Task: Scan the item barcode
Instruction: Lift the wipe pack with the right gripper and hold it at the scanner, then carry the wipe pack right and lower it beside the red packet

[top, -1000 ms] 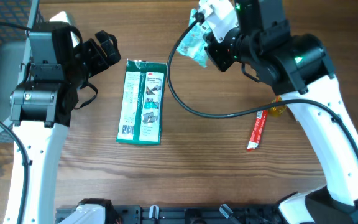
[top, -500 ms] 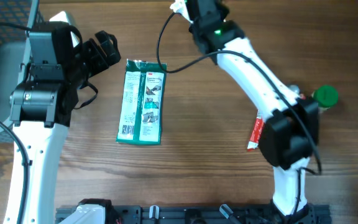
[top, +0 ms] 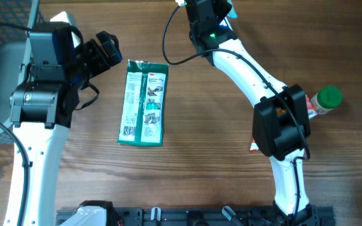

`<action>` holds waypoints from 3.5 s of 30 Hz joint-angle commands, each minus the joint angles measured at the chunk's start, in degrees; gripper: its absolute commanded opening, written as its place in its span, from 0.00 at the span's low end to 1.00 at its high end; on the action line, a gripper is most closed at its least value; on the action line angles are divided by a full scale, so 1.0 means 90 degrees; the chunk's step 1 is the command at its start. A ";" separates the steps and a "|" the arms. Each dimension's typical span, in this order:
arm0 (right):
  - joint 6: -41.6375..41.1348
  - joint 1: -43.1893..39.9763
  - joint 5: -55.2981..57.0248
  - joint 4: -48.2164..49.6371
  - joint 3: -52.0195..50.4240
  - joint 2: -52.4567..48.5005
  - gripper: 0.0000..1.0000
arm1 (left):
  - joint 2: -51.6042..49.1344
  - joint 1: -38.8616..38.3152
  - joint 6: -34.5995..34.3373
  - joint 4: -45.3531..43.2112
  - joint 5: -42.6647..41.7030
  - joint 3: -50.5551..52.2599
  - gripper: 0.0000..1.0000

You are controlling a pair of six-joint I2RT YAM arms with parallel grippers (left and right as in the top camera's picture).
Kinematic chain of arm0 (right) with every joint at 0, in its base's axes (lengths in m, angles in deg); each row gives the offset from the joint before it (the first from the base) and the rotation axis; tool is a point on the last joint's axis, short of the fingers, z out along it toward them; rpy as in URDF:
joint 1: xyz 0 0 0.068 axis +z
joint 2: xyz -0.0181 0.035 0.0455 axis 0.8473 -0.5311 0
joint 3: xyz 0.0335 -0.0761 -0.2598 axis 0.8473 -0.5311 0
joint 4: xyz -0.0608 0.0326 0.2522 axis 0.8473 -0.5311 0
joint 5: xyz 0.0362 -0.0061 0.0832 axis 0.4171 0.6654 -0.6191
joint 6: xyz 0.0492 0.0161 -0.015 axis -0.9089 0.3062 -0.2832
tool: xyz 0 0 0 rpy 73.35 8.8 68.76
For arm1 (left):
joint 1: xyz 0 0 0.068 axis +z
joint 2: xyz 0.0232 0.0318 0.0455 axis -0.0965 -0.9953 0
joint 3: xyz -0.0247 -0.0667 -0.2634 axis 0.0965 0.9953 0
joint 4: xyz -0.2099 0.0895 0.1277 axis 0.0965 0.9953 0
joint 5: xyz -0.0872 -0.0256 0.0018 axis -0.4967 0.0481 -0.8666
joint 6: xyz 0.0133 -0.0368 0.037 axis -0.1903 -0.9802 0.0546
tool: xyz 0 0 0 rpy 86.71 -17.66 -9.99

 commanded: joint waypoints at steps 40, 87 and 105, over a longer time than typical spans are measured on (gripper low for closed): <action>-0.2764 0.0015 -0.2127 -0.1158 -0.0087 -0.0260 0.04 | -0.0022 0.0017 0.0146 -0.0017 0.0085 -0.0019 1.00; -0.4206 -0.0986 -0.5078 -0.5872 -0.3075 0.1989 0.44 | -0.0022 0.0017 0.0146 -0.0015 0.0085 -0.0019 1.00; -0.7354 0.0175 -0.6186 -0.4340 -0.3538 0.1989 0.51 | -0.0022 0.0017 0.0146 -0.0015 0.0085 -0.0019 1.00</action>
